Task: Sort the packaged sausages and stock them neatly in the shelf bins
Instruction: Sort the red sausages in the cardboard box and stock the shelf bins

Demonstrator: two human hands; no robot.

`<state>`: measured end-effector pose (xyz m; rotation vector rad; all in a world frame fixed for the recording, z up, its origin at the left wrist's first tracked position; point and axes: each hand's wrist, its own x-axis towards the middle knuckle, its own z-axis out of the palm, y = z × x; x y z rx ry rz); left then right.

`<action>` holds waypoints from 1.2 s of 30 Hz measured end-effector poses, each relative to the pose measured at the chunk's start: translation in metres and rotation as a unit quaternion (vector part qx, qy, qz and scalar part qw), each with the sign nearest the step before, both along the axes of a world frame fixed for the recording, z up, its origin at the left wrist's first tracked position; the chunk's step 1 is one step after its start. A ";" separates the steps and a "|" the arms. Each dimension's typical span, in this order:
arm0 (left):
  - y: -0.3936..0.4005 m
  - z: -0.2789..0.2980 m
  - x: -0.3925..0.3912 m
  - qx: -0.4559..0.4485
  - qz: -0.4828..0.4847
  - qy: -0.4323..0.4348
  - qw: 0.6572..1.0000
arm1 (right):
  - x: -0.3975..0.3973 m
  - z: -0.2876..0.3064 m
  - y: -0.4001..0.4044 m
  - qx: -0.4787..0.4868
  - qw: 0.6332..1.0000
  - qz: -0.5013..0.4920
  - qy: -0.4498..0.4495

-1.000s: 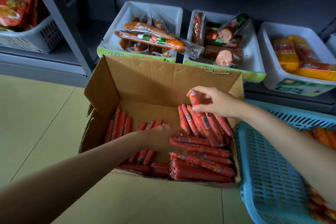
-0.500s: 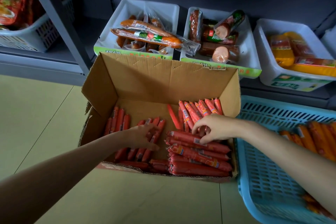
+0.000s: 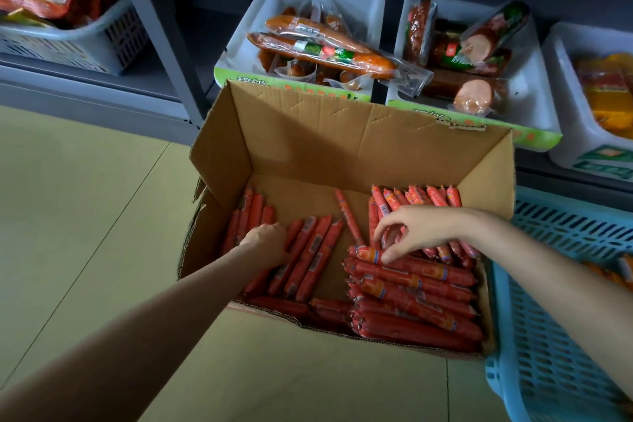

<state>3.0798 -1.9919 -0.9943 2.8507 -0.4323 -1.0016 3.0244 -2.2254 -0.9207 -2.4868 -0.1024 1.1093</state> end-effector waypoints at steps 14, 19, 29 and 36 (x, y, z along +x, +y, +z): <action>0.010 0.001 0.014 -0.079 0.057 0.029 0.995 | 0.046 -0.061 0.065 -0.028 0.992 0.065 -0.101; -0.001 0.001 -0.004 -0.014 -0.019 0.033 0.999 | 0.042 -0.074 0.064 -0.091 0.978 0.135 -0.132; 0.001 -0.011 -0.006 -0.056 0.049 0.032 0.997 | 0.044 -0.076 0.050 -0.121 0.950 0.206 -0.202; 0.020 -0.002 0.013 -0.076 0.066 -0.133 0.986 | 0.063 -0.075 0.062 -0.113 0.947 0.145 -0.264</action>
